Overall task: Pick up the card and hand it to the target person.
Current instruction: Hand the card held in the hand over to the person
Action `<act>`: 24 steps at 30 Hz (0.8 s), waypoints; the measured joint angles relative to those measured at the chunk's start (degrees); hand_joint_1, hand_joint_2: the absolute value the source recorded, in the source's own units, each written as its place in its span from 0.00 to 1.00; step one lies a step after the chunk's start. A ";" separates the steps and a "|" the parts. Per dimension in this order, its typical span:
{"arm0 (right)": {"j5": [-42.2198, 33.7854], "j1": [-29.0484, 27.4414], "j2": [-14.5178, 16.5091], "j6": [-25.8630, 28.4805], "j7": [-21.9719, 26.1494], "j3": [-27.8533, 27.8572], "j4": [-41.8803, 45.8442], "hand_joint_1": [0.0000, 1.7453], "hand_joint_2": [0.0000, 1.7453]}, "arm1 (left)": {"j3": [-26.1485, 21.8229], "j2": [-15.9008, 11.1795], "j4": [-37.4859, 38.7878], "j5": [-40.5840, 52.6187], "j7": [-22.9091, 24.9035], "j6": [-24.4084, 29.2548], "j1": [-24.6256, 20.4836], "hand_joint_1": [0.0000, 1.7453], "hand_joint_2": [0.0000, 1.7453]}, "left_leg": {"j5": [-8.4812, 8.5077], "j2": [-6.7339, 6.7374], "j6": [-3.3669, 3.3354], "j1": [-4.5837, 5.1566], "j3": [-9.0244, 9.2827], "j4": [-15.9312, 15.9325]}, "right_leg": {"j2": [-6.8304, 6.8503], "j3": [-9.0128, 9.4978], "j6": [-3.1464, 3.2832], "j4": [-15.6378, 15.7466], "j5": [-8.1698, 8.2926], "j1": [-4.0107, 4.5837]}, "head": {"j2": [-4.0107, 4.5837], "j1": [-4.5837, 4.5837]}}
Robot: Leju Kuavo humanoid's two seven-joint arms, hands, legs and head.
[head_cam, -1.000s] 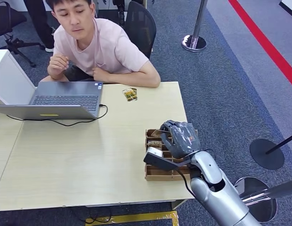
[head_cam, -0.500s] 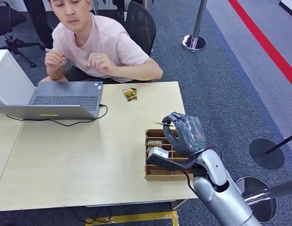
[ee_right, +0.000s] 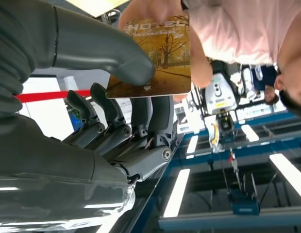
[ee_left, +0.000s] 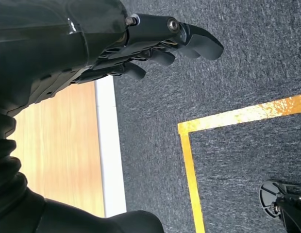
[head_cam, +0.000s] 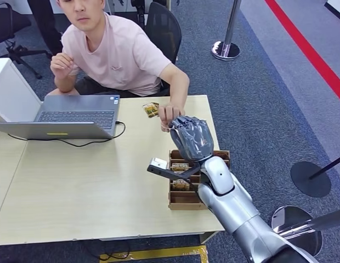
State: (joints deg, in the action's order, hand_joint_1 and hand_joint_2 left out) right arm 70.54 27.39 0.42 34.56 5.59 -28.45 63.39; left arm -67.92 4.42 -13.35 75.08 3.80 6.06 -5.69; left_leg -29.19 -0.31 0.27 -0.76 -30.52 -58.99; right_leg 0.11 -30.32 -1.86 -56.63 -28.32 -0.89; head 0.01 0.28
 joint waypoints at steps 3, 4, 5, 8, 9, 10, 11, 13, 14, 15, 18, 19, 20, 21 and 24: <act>0.03 3.02 1.92 0.06 -0.49 -0.11 -5.61 0.85 1.00 | 0.09 0.00 0.00 0.31 0.37 -0.08 -0.18 0.00 1.00 | 0.01 0.00 0.00 0.00 0.00 0.00 | 0.00 0.00 0.00 0.00 0.00 0.00 | 0.01 -0.01; 0.02 3.75 2.42 0.14 -0.57 -0.13 -7.14 0.85 1.00 | 0.09 0.00 0.00 0.34 0.42 -0.09 -0.21 0.00 1.00 | 0.01 0.00 0.00 0.00 0.00 0.00 | 0.00 0.00 0.00 0.00 0.00 0.00 | 0.01 0.00; 0.00 4.35 2.86 0.26 -0.62 -0.14 -8.56 0.85 1.00 | 0.10 0.00 0.00 0.37 0.45 -0.09 -0.23 0.00 1.00 | 0.01 0.00 0.00 0.00 -0.01 0.00 | 0.00 -0.01 0.00 0.00 0.00 0.00 | 0.01 0.00; -0.01 5.88 3.83 0.70 -0.66 -0.16 -12.02 0.85 1.00 | 0.10 0.00 0.00 0.39 0.45 -0.09 -0.29 0.00 1.00 | 0.00 0.00 0.00 0.01 -0.01 0.00 | 0.00 -0.01 0.00 0.00 0.00 -0.01 | 0.01 -0.01; -0.01 6.30 4.09 0.81 -0.67 -0.17 -12.98 0.85 1.00 | 0.11 0.00 0.00 0.39 0.44 -0.09 -0.31 0.00 1.00 | 0.00 0.00 0.00 0.01 -0.01 0.00 | 0.00 -0.01 0.00 0.01 0.00 -0.01 | 0.01 -0.01; -0.01 6.63 4.32 0.92 -0.67 -0.18 -13.83 0.85 1.00 | 0.11 0.00 0.00 0.40 0.43 -0.09 -0.33 0.00 1.00 | 0.00 0.00 0.00 0.01 -0.01 0.00 | 0.00 -0.01 0.00 0.01 0.00 -0.01 | 0.01 -0.01; -0.01 6.86 4.51 0.98 -0.67 -0.19 -14.52 0.85 1.00 | 0.12 0.00 0.00 0.40 0.43 -0.09 -0.33 0.00 1.00 | 0.00 0.00 0.00 0.01 -0.01 0.00 | 0.00 -0.01 0.00 0.01 0.00 -0.01 | 0.01 -0.01; -0.01 7.13 4.80 1.05 -0.67 -0.21 -15.55 0.85 1.00 | 0.12 0.00 0.00 0.40 0.42 -0.09 -0.33 0.00 1.00 | 0.00 0.00 0.00 0.01 -0.01 0.00 | 0.00 -0.01 0.00 0.01 0.00 -0.01 | 0.01 -0.01; -0.01 7.21 4.89 1.07 -0.68 -0.21 -15.92 0.64 1.00 | 0.12 0.00 0.00 0.40 0.42 -0.09 -0.33 0.00 1.00 | 0.00 0.00 0.00 0.01 -0.01 0.00 | 0.00 -0.01 0.00 0.01 0.00 -0.01 | 0.01 0.00; 0.01 7.30 4.99 1.10 -0.71 -0.21 -16.28 0.42 1.00 | 0.12 0.00 0.00 0.41 0.42 -0.09 -0.33 0.00 1.00 | 0.00 0.00 0.00 0.01 -0.01 0.00 | 0.00 -0.01 0.00 0.01 0.00 -0.01 | 0.01 -0.01; 0.04 7.56 5.19 1.40 -0.80 -0.23 -17.25 0.00 1.00 | 0.23 0.00 0.00 0.70 0.31 -0.23 -0.34 0.00 0.75 | 0.00 0.00 0.00 0.01 -0.01 0.00 | 0.00 -0.01 0.00 0.01 0.00 0.00 | 0.00 -0.01; 0.01 7.71 5.24 1.56 -0.80 -0.23 -17.64 0.00 1.00 | 0.35 0.00 0.00 0.87 0.27 -0.26 -0.34 0.00 0.50 | 0.00 0.00 0.00 0.01 -0.01 0.00 | 0.00 -0.02 0.00 0.01 0.00 0.00 | 0.00 -0.01; -0.07 7.94 5.32 1.73 -0.80 -0.23 -18.11 0.00 1.00 | 0.49 0.00 0.00 0.99 0.25 -0.19 -0.34 0.00 0.25 | 0.00 0.00 0.00 0.01 -0.01 0.00 | 0.00 -0.02 0.00 0.01 0.01 0.00 | 0.00 -0.01; -0.19 8.20 5.39 1.88 -0.80 -0.23 -18.64 0.00 1.00 | 0.64 0.00 0.00 1.07 0.25 -0.03 -0.34 0.00 0.00 | 0.00 0.00 0.00 0.01 -0.01 0.00 | 0.00 -0.01 0.00 0.01 0.01 0.00 | 0.00 0.00; -0.80 8.82 5.53 2.43 -0.69 -0.23 -19.97 0.00 1.00 | 0.98 0.00 0.00 1.04 0.25 0.44 -0.35 0.00 0.00 | 0.01 0.00 0.00 0.01 -0.01 0.00 | 0.00 -0.01 0.00 0.01 0.01 -0.01 | 0.00 0.00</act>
State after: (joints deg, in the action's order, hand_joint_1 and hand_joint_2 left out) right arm 69.73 36.21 5.95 36.98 4.90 -28.68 43.42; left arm -66.94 4.42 -13.35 76.12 4.04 6.50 -6.04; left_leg -29.18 -0.31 0.26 -0.75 -30.53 -59.00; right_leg 0.11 -30.33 -1.86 -56.62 -28.31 -0.89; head 0.01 0.28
